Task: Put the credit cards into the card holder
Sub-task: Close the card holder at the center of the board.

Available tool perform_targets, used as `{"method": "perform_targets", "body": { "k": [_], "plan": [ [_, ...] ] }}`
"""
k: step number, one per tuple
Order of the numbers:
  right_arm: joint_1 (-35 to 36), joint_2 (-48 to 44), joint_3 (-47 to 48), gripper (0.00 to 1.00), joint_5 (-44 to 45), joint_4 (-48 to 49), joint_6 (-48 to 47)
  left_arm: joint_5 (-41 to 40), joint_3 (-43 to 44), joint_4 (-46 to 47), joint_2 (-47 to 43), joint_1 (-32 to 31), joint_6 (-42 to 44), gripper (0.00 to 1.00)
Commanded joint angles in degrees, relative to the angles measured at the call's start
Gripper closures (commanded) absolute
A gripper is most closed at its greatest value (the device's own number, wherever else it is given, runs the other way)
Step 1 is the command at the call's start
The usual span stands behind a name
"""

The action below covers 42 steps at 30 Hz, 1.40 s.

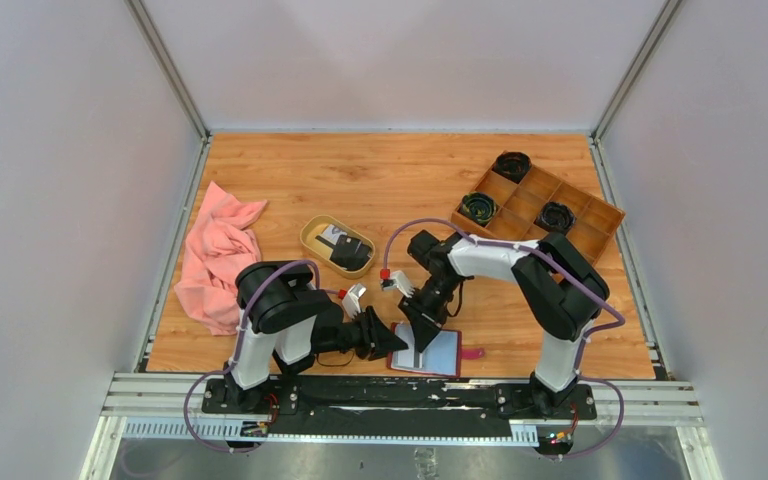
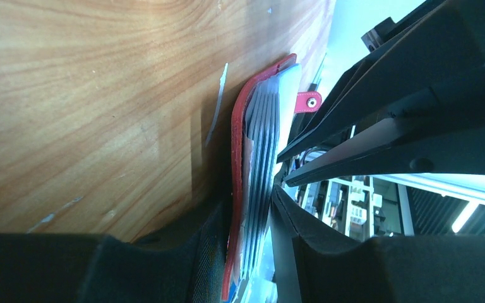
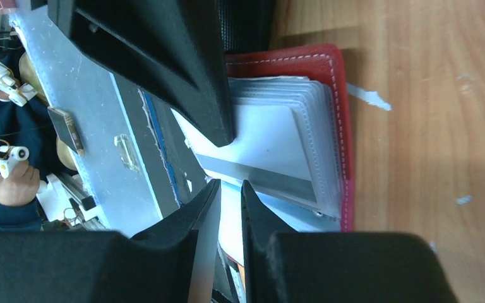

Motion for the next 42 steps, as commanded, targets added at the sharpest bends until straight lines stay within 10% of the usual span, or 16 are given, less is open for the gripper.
{"method": "perform_targets", "body": {
  "k": [1, 16, 28, 42],
  "plan": [
    [-0.33, -0.63, 2.05, 0.77, 0.49, -1.06, 0.12, -3.18, -3.44, -3.07, 5.65, -0.61, 6.57, 0.62],
    [-20.11, -18.66, 2.08, 0.54, -2.75, -7.19, -10.52, -11.55, -2.8, -11.4, -5.97, -0.61, 7.27, 0.92],
    [-26.49, -24.75, -0.63, 0.38, -1.49, -4.65, -8.86, -28.88, 8.51, -64.39, -42.84, -0.61, 23.57, 1.0],
    [-26.92, -11.89, -1.99, 0.34, 10.48, 1.04, 3.39, -33.43, 18.61, -72.01, -36.5, -0.61, 28.67, 1.0]
  ]
}}
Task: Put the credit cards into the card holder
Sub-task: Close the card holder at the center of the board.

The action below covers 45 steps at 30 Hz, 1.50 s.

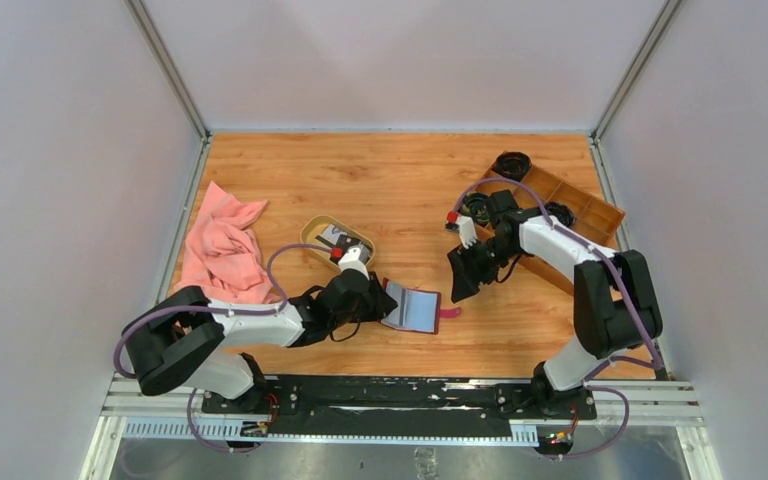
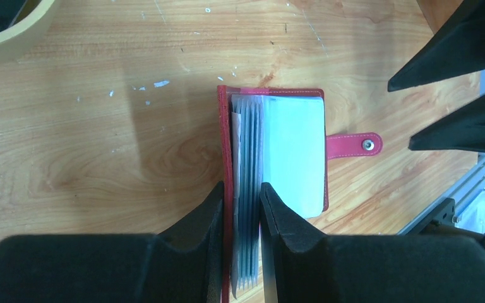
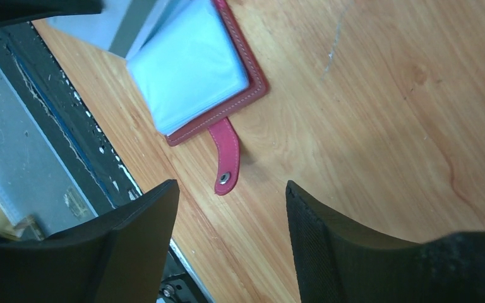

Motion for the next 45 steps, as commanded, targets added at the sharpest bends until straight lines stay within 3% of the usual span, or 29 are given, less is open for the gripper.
{"method": "perform_targets", "body": {
  "k": [1, 9, 26, 31, 36, 45],
  "plan": [
    [-1.02, 2.97, -0.23, 0.37, 1.81, 0.14, 3.89, -4.57, -0.03, -4.16, 0.08, 0.09, 2.44, 1.0],
    [-1.04, 4.69, -0.22, 0.5, -2.9, -2.66, 2.8, -7.06, -1.26, -4.43, -2.75, 0.09, 2.01, 1.0],
    [-0.93, 12.7, 1.56, 0.59, -6.71, -1.85, 6.08, -6.79, -0.74, -4.43, -3.14, 0.09, 1.83, 1.0],
    [-0.93, 13.95, 1.3, 0.85, -6.06, -0.68, 7.22, -6.89, -1.04, -4.43, -3.51, 0.09, 1.66, 1.0],
    [-0.94, 12.8, 1.31, 1.0, -5.87, 0.26, 7.06, -6.46, -1.18, -4.43, -4.22, 0.1, 1.65, 1.0],
    [-0.72, 8.08, 1.12, 1.0, -9.16, 1.63, 5.32, 3.26, 1.64, -4.33, -6.1, 0.05, 2.71, 0.72]
  ]
}}
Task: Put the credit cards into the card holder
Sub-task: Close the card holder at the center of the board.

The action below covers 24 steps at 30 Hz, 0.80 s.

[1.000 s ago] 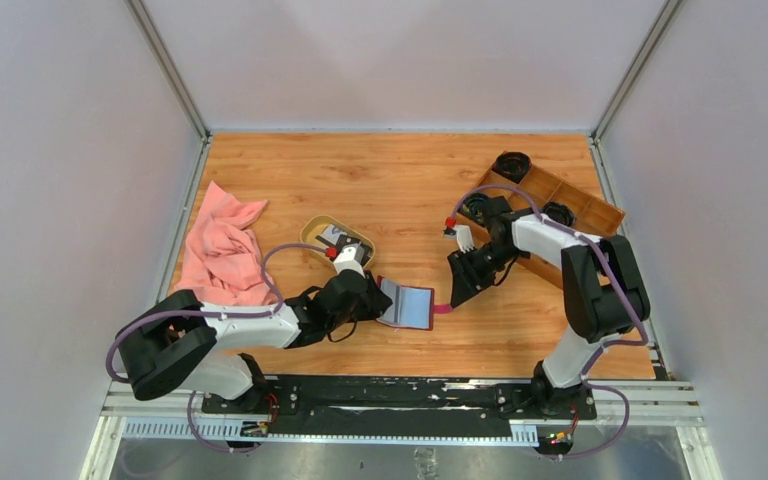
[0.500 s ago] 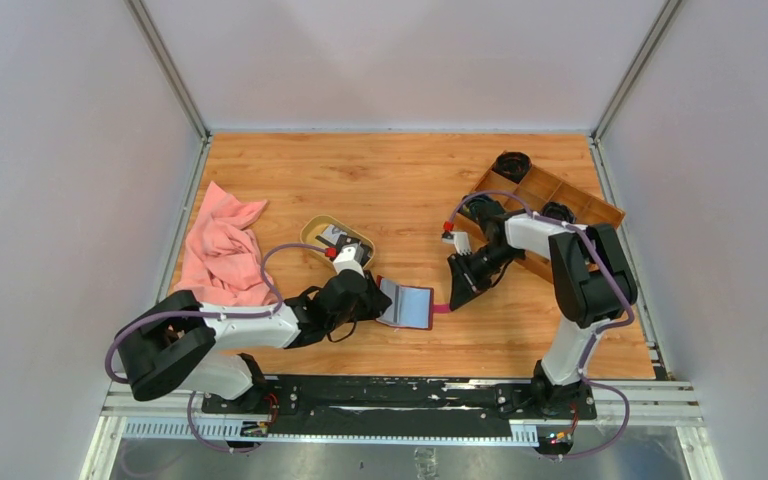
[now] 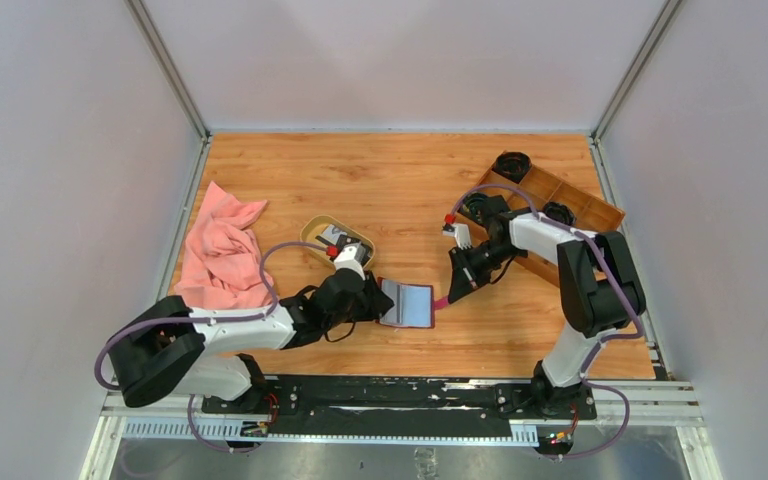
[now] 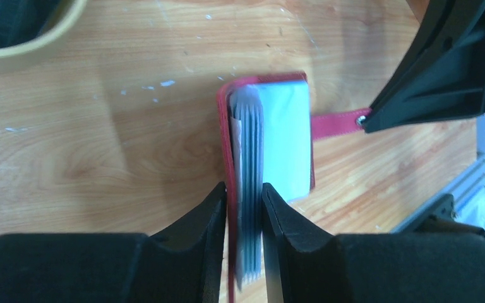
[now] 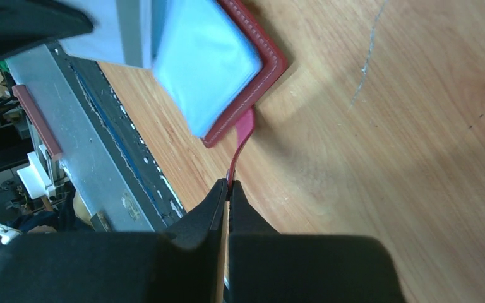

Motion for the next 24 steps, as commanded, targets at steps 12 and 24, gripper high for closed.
{"method": "perform_targets", "body": {
  "k": [12, 24],
  "plan": [
    [-0.45, -1.27, 1.18, 1.0, -6.08, 0.2, -1.24, 12.77, 10.84, 0.01, 8.15, -1.82, 2.5, 0.6],
    [-0.63, -1.93, 2.01, 1.0, -3.3, -0.07, -2.7, 16.76, 17.8, 0.27, 15.52, -2.14, 6.11, 0.46]
  ]
}}
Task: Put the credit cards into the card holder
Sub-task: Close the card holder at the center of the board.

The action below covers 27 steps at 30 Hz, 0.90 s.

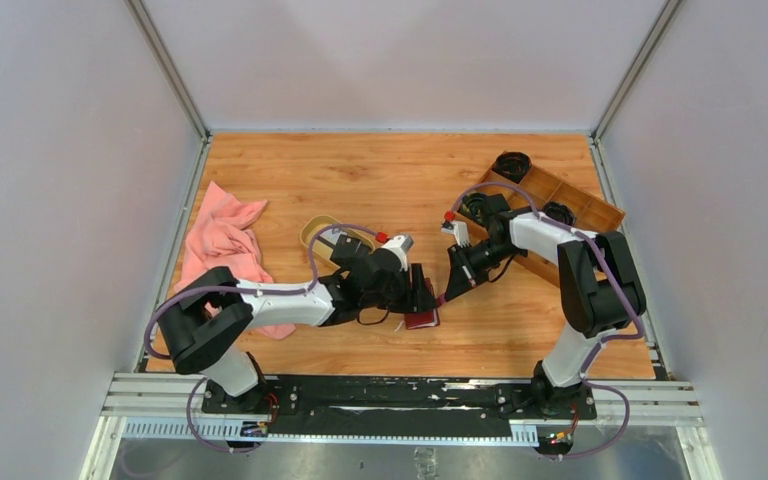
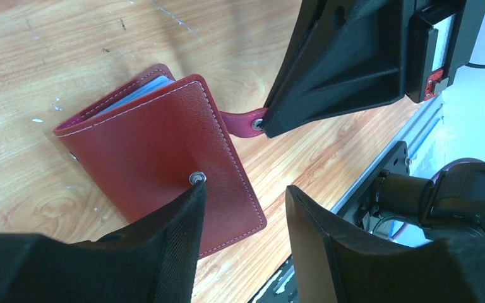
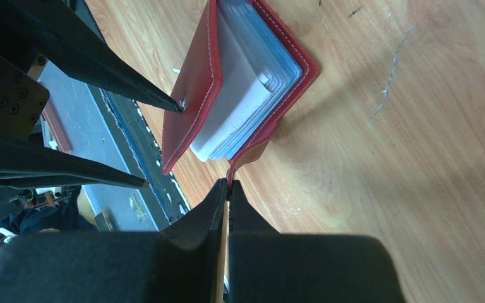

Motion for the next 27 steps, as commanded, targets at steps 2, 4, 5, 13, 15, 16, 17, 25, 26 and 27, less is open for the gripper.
{"method": "perform_targets", "body": {
  "k": [2, 4, 5, 13, 15, 16, 17, 25, 26, 27],
  "plan": [
    [-0.61, -0.81, 2.06, 1.0, 1.72, -0.81, -2.5, 0.66, 1.67, 0.65, 0.03, -0.4, 4.22, 0.42],
    [-0.67, -0.61, 2.56, 1.0, 2.17, -1.09, -3.03, 1.1, 2.54, 0.71, 1.37, -0.13, 5.84, 0.37],
    [-0.63, -0.58, 2.89, 1.0, 2.28, -1.19, -3.25, 2.17, 3.02, 0.73, 2.45, 0.35, 6.59, 0.37],
    [-0.62, 1.42, 6.4, 1.0, 3.53, -3.33, -7.77, 2.52, 2.02, 4.45, 4.07, 3.25, 9.91, 0.47],
    [-0.63, 2.94, 7.96, 1.0, 3.74, -4.36, -9.09, 2.44, 1.92, 4.51, 2.77, 3.9, 11.65, 0.47],
    [-0.54, 3.73, 8.64, 1.0, 3.84, -4.65, -9.51, 2.87, 1.92, 4.51, 2.19, 4.58, 12.71, 0.49],
    [-0.52, 4.61, 9.29, 1.0, 3.85, -4.99, -10.02, 3.84, 2.0, 4.44, 1.66, 5.49, 13.74, 0.5],
    [0.22, 7.28, 14.01, 1.0, 5.79, -8.02, -14.41, 11.43, 1.77, 4.33, 1.85, 10.81, 28.49, 0.55],
    [0.49, 7.28, 14.38, 1.0, 6.22, -8.24, -14.7, 11.65, 1.75, 4.33, 2.48, 10.81, 29.9, 0.56],
    [0.62, 7.21, 14.59, 1.0, 6.44, -8.58, -15.1, 11.92, 1.85, 4.33, 3.28, 10.81, 30.77, 0.57]
  ]
}}
